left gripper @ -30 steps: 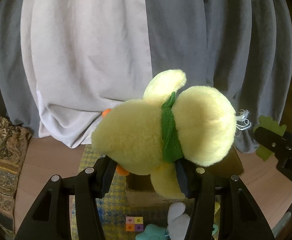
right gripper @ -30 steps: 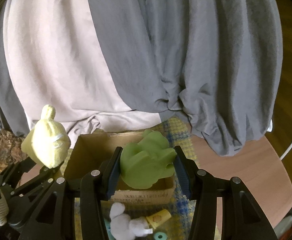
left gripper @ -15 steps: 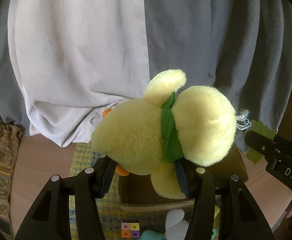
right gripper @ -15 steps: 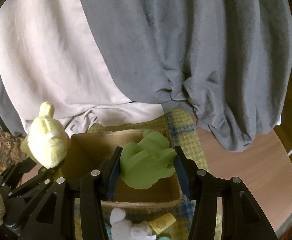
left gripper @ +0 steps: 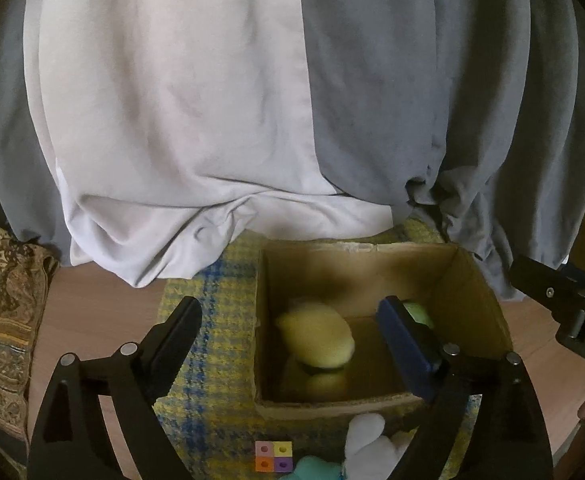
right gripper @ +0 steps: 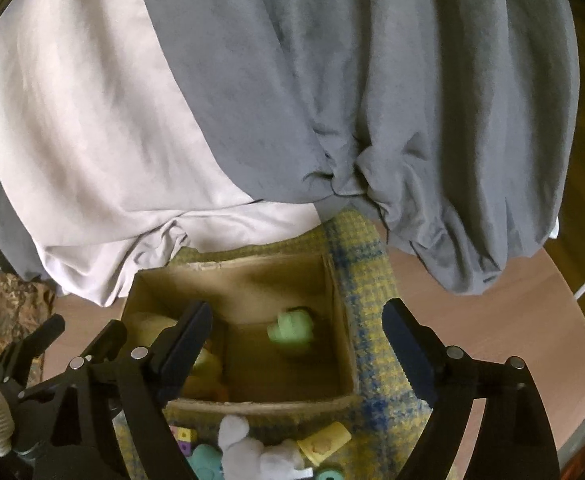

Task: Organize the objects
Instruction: 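Open both grippers to drop the duck and frog into the box, then withdraw both grippers from the box back toward the remaining toys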

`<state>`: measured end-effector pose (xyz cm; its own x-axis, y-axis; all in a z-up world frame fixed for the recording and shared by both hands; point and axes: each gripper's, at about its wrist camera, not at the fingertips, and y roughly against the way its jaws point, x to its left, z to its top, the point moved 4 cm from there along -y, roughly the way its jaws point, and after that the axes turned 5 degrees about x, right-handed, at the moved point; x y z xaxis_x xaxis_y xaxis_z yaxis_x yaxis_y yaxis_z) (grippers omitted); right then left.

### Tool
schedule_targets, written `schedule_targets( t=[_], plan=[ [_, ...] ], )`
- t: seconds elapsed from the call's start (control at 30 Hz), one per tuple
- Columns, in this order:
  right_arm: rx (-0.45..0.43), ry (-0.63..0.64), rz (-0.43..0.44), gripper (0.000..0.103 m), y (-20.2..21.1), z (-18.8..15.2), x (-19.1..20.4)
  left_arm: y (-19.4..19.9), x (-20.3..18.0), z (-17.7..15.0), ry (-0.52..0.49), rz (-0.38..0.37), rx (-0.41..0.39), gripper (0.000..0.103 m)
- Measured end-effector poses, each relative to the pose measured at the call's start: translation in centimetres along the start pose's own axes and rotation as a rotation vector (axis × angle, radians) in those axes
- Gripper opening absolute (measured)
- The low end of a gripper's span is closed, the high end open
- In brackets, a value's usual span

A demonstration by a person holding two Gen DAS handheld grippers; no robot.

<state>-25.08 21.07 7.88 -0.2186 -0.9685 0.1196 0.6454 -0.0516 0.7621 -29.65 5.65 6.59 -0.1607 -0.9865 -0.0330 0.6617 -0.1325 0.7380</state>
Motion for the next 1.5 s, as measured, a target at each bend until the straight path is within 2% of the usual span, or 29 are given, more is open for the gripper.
schedule_targets(
  t=[0.23,0.9,1.17,1.5],
  plan=[
    [0.000,-0.007,-0.006,0.091,0.5,-0.7,-0.3,0.9,-0.4,-0.5,-0.010,0.019,-0.022,0.100],
    [-0.012,-0.022,-0.027,0.091,2.9,-3.7,-0.9,3.0,-0.3,-2.8,-0.003,0.060,-0.027,0.101],
    [-0.064,0.001,-0.050,0.092,5.0,-5.7,-0.6,4.8,-0.4,-5.0,-0.009,0.066,-0.056,0.102],
    [-0.069,-0.008,-0.045,0.092,5.6,-7.2,-0.9,6.2,0.0,-6.6,0.005,0.088,-0.084,0.102]
  ],
)
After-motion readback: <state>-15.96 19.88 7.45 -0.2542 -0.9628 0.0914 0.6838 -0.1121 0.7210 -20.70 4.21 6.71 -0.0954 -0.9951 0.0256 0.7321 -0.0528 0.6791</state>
